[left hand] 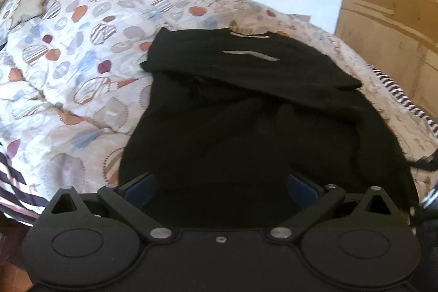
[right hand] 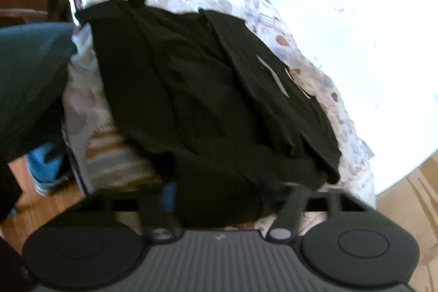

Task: Fold small clothes
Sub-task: 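Lift the hem with both grippers and fold it toward the collar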

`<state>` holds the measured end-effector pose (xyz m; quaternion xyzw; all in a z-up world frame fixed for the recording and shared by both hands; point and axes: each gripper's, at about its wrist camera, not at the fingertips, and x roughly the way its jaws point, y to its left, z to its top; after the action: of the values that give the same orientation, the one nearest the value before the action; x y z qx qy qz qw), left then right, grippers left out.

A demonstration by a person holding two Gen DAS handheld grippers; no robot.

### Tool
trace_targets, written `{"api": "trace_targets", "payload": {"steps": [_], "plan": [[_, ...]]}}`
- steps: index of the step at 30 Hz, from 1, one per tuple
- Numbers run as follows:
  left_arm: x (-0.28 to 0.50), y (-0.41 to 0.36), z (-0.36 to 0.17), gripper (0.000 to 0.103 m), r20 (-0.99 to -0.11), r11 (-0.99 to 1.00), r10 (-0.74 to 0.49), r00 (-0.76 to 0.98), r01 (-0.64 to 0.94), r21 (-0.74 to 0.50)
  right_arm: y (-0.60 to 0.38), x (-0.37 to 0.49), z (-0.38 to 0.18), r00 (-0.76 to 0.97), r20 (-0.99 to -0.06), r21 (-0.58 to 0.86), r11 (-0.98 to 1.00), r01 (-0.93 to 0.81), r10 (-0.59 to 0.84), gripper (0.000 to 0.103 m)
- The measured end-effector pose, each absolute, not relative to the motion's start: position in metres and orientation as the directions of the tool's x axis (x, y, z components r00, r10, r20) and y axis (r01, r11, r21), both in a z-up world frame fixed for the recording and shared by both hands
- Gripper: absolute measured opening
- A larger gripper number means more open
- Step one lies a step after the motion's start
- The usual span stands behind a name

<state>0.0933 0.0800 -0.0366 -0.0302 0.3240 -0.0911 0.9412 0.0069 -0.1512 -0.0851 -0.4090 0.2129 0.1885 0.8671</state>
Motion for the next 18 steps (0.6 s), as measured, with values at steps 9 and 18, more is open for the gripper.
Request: {"api": "trace_targets", "payload": {"steps": [9,18], "plan": [[0.071,0.060,-0.037,0.102,-0.561,0.943,-0.314,0.766,0.319,-0.092,-0.166,0.035,-0.036,0.780,-0.565,-0.385,0.750,-0.538,0.269,0.006],[0.066,0.013,-0.054,0.102,-0.582,0.904,-0.321,0.747,0.424,0.046,-0.188,0.100,-0.011,0.740,-0.588,-0.146,0.857,-0.494,0.327,0.005]]}}
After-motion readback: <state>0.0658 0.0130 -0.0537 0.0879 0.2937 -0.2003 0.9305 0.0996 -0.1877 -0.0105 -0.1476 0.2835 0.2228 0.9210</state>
